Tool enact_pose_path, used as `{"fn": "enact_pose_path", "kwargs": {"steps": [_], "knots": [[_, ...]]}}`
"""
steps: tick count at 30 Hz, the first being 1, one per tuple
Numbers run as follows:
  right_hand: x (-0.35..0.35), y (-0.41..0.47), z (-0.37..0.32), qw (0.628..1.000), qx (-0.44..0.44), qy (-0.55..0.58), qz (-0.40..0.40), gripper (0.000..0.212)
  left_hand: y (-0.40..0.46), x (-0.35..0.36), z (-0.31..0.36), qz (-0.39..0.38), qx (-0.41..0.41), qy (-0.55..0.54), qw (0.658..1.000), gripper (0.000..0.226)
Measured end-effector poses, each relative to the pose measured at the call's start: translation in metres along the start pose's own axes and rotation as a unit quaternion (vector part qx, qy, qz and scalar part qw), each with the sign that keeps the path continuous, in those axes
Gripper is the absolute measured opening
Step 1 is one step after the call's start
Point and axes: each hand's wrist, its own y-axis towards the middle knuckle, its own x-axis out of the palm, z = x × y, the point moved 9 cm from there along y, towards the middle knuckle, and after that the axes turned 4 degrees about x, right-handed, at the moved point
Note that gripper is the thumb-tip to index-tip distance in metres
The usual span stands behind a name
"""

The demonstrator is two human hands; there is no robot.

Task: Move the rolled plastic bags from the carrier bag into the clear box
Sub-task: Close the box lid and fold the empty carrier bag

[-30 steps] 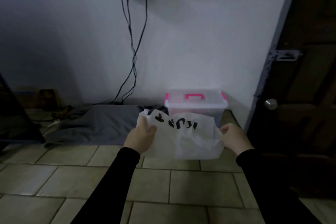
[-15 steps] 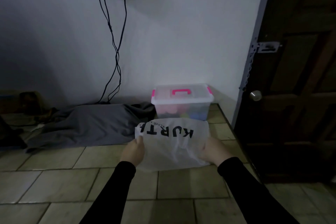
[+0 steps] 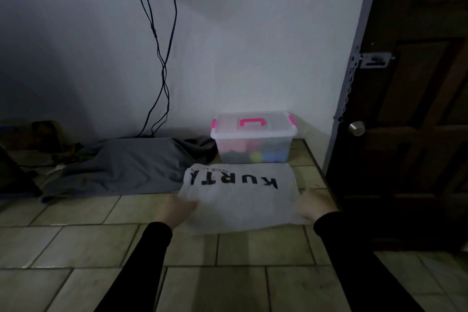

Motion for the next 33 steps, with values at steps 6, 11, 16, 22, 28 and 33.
{"fn": "enact_pose_path", "kwargs": {"steps": [6,11,16,22,28,33], "knots": [[-0.004,-0.018,-0.028,0.976,-0.078,-0.081,0.184,0.061,-0.004,0.014,-0.003,-0.032,-0.026,-0.142,0.989,0.063],[0.047,-0.016,-0.079,0.956,-0.25,-0.084,0.125,0.051,-0.007,0.023,0.007,-0.032,0.023,-0.049,0.998,0.033],[0.091,0.017,-0.018,0.978,-0.15,-0.137,0.057,0.067,-0.012,-0.016,-0.027,0.062,0.0,0.12,0.991,0.01],[0.076,0.003,-0.059,0.98,-0.139,-0.12,0.079,0.056,-0.015,-0.002,0.024,0.164,0.157,0.166,0.96,0.032],[0.116,-0.008,-0.086,0.935,-0.265,-0.231,0.042,0.067,-0.041,0.103,0.09,-0.009,0.348,0.316,0.883,0.077],[0.106,0.005,-0.06,0.952,-0.254,-0.163,0.054,0.069,0.002,0.11,0.036,-0.037,0.239,0.333,0.911,0.08]]}}
